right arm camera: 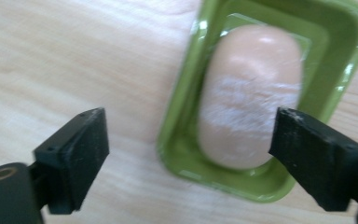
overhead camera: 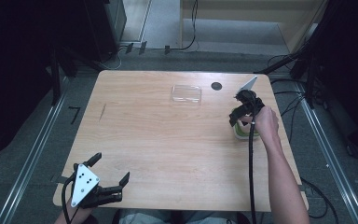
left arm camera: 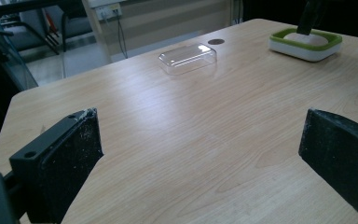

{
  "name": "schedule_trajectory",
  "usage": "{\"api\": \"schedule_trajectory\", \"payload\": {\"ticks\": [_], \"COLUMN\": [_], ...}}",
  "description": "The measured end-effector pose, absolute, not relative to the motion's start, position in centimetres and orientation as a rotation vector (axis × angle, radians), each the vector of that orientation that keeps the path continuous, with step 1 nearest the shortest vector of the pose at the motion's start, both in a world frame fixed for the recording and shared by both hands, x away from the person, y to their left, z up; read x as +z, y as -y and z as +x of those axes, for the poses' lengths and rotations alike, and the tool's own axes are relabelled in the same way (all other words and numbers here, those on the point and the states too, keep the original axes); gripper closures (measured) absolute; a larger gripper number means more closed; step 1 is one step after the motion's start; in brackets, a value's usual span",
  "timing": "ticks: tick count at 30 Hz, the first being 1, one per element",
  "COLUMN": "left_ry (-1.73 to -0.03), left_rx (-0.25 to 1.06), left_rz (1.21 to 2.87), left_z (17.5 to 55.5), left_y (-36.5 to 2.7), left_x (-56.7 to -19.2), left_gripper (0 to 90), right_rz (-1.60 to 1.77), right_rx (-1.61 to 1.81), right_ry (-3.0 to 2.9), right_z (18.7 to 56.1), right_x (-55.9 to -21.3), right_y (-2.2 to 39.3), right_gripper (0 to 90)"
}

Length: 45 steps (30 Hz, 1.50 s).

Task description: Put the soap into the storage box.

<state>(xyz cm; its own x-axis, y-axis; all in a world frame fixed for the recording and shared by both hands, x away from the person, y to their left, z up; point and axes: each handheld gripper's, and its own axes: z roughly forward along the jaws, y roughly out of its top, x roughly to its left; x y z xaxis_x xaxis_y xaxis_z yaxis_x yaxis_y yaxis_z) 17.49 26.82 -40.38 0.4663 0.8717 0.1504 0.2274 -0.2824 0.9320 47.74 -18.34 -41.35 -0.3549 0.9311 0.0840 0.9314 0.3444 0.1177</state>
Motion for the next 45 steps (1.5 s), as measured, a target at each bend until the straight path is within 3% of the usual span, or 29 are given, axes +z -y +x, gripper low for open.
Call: {"api": "schedule_trajectory", "payload": {"ticks": [11, 27, 37, 45], "left_ry": [-0.936, -0.931, -0.929, -0.927], "left_rx": [0.859, 0.858, 0.860, 0.862], "left_rz": [1.774, 1.775, 1.776, 1.778], "left_z": [17.5, 17.5, 17.5, 17.5], "left_y": [-26.8, -26.8, -26.8, -26.7], "left_x": [-40.4, -40.4, -40.4, -40.4], "left_gripper": [0.0, 0.0, 0.0, 0.0], "right_rz": [-1.581, -1.335, -1.244, -1.153], "right_rx": [-0.266, -0.222, -0.181, -0.115], "right_ry": [2.714, 2.867, 2.896, 2.913], "right_z": [43.8, 38.8, 36.8, 33.9], "right_x": [-39.6, -38.5, -39.7, -42.7], "right_y": [15.7, 11.5, 9.8, 8.6], "right_gripper": [5.1, 4.2, 4.2, 4.9]}}
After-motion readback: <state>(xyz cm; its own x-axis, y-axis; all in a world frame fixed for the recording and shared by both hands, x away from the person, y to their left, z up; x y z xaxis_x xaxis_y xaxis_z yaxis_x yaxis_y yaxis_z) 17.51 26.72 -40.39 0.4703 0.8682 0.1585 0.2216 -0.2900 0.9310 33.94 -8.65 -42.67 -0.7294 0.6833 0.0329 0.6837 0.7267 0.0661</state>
